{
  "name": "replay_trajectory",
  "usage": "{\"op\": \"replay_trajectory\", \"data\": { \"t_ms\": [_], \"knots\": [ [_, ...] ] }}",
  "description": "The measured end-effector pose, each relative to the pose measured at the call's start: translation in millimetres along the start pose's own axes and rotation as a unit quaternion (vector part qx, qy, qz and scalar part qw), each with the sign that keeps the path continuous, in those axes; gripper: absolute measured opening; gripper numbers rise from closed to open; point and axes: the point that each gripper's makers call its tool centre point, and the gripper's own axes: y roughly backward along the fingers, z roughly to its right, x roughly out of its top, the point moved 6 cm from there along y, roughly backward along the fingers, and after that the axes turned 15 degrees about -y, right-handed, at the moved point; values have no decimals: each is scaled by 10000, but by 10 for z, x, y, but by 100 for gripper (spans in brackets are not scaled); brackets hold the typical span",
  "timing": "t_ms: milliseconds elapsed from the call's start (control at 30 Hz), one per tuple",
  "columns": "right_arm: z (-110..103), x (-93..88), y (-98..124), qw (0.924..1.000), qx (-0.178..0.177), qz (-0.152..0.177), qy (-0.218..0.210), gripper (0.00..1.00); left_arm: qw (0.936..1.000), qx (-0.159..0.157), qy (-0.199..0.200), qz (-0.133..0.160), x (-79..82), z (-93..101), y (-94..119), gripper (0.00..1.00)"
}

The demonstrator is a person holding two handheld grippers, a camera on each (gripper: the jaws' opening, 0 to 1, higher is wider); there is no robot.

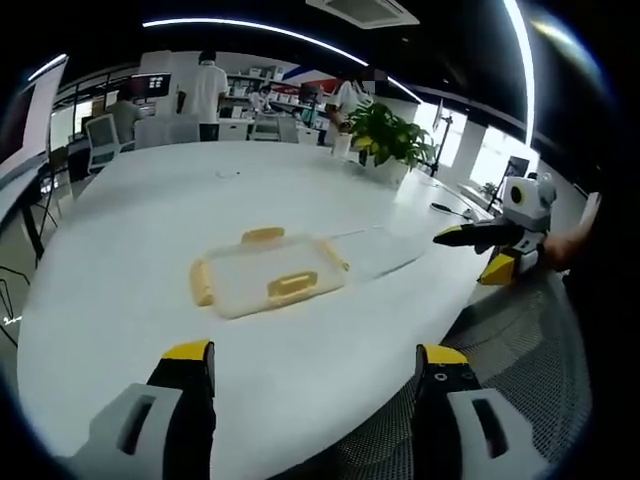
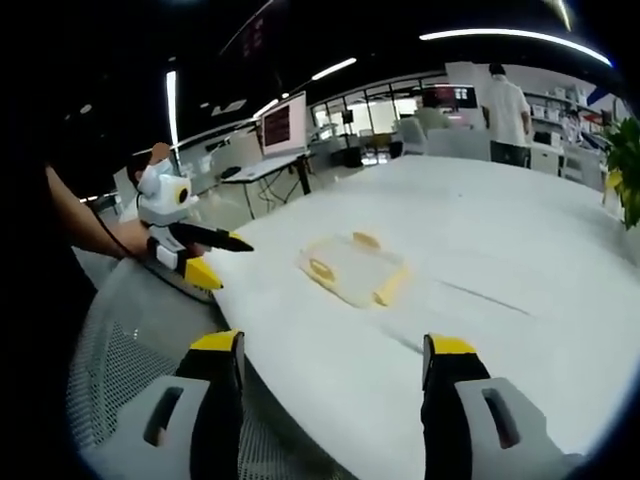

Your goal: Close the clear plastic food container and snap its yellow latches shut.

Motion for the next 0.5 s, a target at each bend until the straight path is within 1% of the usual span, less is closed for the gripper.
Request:
{"op": "replay_trajectory", "data": {
  "t_ms": [67, 100, 133, 167, 233, 267, 333, 367, 433, 500],
  "knots": [
    [-35, 4, -10, 9999, 26, -12, 139, 75, 10000, -1, -20, 16, 9, 7, 2, 78],
    [-70, 14, -14, 9988, 60, -57, 483, 75, 10000, 21, -63, 34, 21, 3, 11, 76],
    [-109, 18, -21, 9977, 124, -67, 657, 75, 9998, 83, -153, 101, 41, -17, 24, 72],
    [-170, 23, -34, 9962, 227, -52, 842, 74, 9996, 120, -164, 179, 62, -33, 44, 71],
    [-202, 29, -28, 9954, 210, -67, 931, 73, 9997, 105, -22, 214, 66, -50, 41, 73],
    [-202, 34, -29, 9952, 204, -82, 951, 73, 9998, 88, -19, 199, 69, -44, 36, 74],
    [-222, 38, -37, 9931, 209, -137, 1147, 74, 9997, 12, -158, 178, 86, -11, 22, 74],
    [-252, 35, -35, 9920, 275, -144, 1220, 74, 9995, -13, -223, 206, 105, 11, 24, 74],
    [-267, 47, -22, 9921, 313, -108, 1210, 74, 9993, -16, -282, 256, 123, 15, 35, 75],
    [-248, 61, -18, 9928, 298, -92, 1156, 73, 9991, 39, -360, 233, 122, -12, 36, 77]
  ]
}}
